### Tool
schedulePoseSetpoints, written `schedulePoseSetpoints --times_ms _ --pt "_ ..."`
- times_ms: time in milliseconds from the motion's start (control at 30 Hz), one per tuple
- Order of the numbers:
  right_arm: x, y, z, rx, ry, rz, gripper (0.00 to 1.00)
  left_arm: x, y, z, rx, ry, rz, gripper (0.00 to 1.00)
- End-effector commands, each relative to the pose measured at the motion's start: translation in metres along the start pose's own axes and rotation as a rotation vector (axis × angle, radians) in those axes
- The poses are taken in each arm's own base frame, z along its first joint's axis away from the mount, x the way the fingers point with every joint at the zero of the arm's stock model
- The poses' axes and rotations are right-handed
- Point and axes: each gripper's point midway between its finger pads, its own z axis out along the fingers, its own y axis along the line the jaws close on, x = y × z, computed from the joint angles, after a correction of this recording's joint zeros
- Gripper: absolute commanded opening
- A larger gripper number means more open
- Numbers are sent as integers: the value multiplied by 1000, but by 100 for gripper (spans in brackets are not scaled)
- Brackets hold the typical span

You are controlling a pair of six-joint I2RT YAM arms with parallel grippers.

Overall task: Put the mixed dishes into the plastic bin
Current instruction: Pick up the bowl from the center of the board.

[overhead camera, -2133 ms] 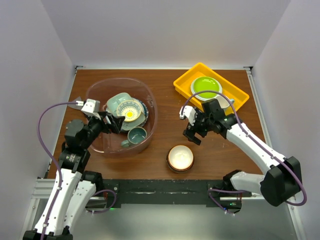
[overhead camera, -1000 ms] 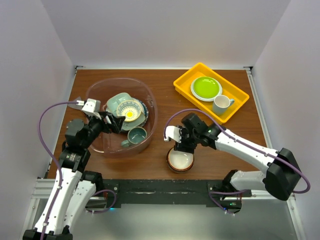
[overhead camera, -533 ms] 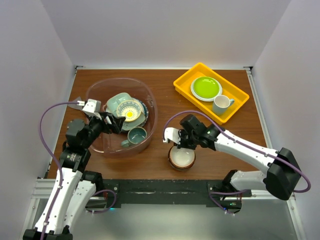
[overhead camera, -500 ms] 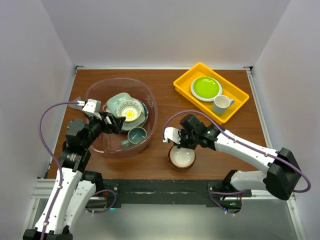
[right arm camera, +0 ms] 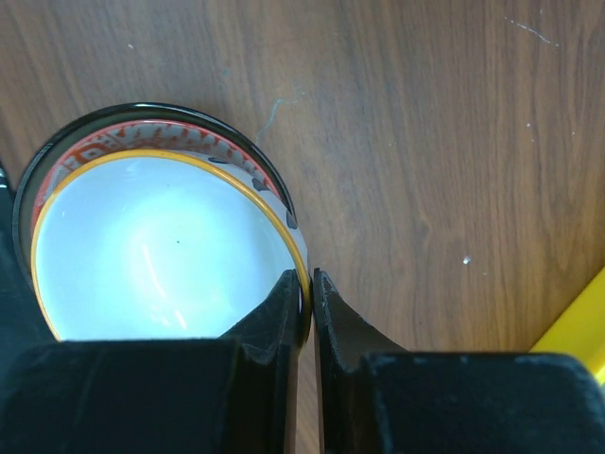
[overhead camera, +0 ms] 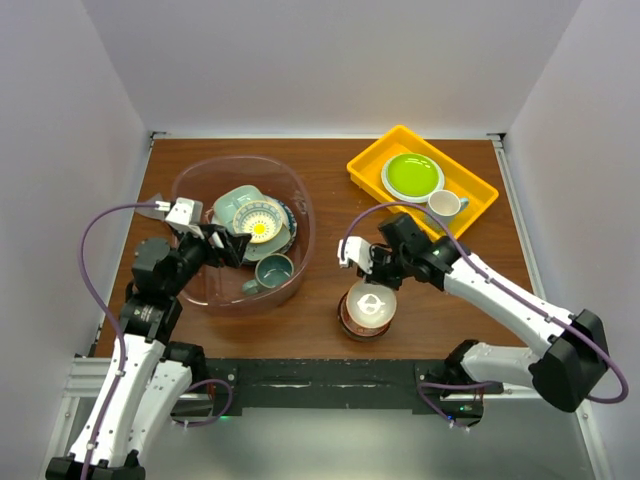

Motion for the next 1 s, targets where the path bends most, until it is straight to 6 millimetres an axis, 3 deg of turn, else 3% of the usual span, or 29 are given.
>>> schedulePoseSetpoints --times_ms 0,300,500,667,900,967 --pt "-35 -2 -26 -38 -168 20 0 -9 -6 2 34 -36 8 100" --pt "-46 -11 -56 -97 -361 170 0 -3 -41 3 249 -7 0 100" --pt "-40 -29 -63 -73 -428 291 0 3 -57 3 335 38 -89 100" --pt "-30 -39 -64 -35 -445 347 0 3 -68 2 338 67 -170 100" --pt "-22 -48 -75 25 -464 359 0 13 -110 4 367 123 -243 100" --pt "-20 -49 -77 33 -466 359 0 15 -114 9 342 132 -263 100"
